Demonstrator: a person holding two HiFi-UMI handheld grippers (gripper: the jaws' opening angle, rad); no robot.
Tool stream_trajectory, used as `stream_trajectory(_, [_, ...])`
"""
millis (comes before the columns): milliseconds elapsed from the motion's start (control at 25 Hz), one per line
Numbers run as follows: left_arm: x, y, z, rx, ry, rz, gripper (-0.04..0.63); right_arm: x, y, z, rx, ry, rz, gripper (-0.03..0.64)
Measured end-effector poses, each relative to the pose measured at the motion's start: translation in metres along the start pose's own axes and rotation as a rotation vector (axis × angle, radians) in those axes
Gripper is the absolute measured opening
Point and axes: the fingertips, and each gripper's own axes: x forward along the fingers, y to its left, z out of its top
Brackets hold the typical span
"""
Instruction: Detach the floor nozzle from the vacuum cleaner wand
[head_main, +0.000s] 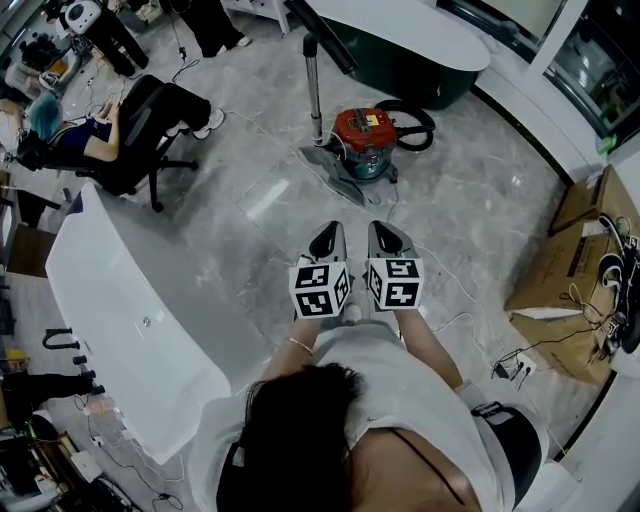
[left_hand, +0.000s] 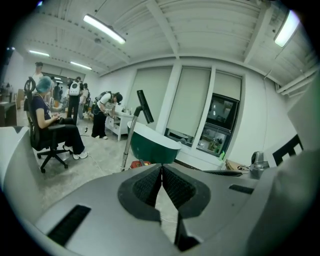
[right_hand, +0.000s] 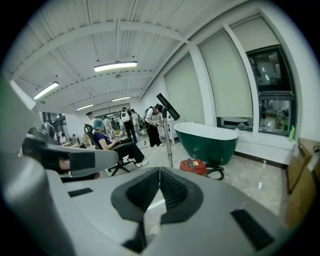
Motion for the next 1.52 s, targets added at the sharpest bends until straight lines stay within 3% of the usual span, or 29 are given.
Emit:
stream_trajectory(880, [0.02,0.011,0.009,0.027,0.003,-0.01,0.008,0.02,0.004,0.014,-0.017,-0.032,-0.003,0.015])
stream_trajectory(1520, [0.076,0.042,0.034,0.013,0.016,-0.038,0.008,0.081,-0.003,0.046,-0.041,-0.024,-0.025,0.015])
